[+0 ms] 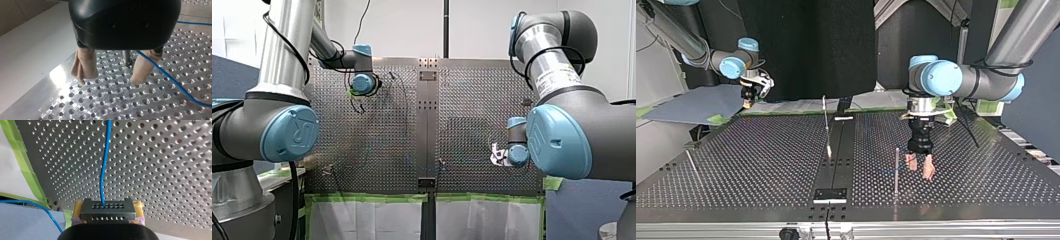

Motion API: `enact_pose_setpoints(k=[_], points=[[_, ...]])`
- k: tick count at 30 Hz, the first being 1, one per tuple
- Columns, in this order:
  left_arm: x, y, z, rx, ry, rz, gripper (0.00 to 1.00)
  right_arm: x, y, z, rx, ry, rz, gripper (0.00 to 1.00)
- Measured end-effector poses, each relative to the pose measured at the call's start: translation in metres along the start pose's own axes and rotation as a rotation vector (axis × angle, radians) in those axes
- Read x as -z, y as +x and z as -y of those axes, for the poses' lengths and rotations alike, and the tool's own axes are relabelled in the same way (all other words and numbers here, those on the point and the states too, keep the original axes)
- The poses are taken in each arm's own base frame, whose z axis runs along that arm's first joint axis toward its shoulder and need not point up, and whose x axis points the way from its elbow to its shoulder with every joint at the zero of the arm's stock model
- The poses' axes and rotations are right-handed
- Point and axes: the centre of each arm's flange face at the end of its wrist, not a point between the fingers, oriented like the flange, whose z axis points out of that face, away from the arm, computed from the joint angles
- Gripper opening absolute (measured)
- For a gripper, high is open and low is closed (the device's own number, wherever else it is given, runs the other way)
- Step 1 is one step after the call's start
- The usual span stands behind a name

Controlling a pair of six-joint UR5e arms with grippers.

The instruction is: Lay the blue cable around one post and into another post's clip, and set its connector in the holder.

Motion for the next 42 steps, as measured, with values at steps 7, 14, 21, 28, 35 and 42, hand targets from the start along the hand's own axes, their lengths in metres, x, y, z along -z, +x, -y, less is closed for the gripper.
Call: enact_pose_setpoints(k=[7,14,21,28,35,42], points=[[-0.002,-0.002,-0.003,0.004,-0.001,0.006,0.95,0.020,0.023,0.004,-0.064,0.056,-0.002,0.00],[-0.003,-0.003,-0.005,0.004,-0.002,0.008,0.95,0.028,0.060,0.008,-0.086,0.106,-0.025,0.00],[-0.004,-0.005,-0.006,0.005,-0.002,0.009,0.95,0.034,0.114,0.011,-0.076,0.124,-0.062,0.00],[-0.005,-0.005,-0.007,0.004,-0.001,0.009,0.95,0.045,0.173,0.012,-0.066,0.135,-0.108,0.00],[-0.005,-0.006,-0.008,0.004,0.000,0.010,0.95,0.060,0.216,0.010,-0.066,0.138,-0.137,0.00],[-0.006,-0.007,-0.008,0.004,0.001,0.011,0.95,0.076,0.257,0.007,-0.078,0.136,-0.185,0.00]])
